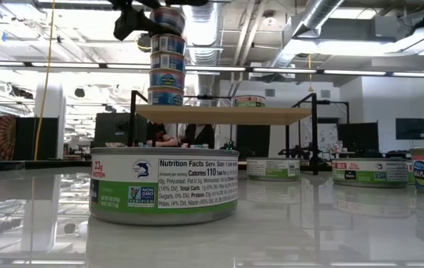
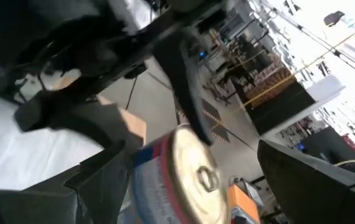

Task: Stack canned seafood by type on shelf
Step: Stack the blue tuna can on top of the other blue tuna can on the shelf

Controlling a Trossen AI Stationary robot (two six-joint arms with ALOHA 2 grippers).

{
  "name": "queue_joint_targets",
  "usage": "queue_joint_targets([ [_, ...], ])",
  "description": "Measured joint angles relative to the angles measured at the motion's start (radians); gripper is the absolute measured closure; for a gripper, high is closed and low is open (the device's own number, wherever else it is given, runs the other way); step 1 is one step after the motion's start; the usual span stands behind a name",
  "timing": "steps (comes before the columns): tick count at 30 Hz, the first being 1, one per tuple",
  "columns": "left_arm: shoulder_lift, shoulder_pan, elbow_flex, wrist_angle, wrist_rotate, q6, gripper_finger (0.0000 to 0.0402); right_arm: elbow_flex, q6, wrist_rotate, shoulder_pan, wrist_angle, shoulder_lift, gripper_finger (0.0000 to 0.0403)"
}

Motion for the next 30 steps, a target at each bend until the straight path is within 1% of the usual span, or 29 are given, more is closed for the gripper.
queue_joint_targets([
  [5,0.000,0.000,0.000,0.004,0.016,-0.008,0.0127,0.000,0.004,-0.014,-0.014,0.023,0.000,0.0024],
  [8,0.000,0.000,0.000,0.007,0.019,-0.015,0.0127,0.001,0.010,-0.059,-0.025,0.047,0.015,0.0024],
  [12,0.000,0.000,0.000,0.009,0.020,-0.015,0.0127,0.000,0.005,-0.082,-0.029,0.060,0.042,0.0024],
  [18,0.000,0.000,0.000,0.009,0.018,-0.015,0.0127,-0.001,-0.027,-0.081,-0.027,0.102,0.066,0.0024],
  [30,0.000,0.000,0.000,0.009,0.015,-0.015,0.0127,-0.001,0.002,-0.072,-0.068,0.111,0.067,0.0024],
])
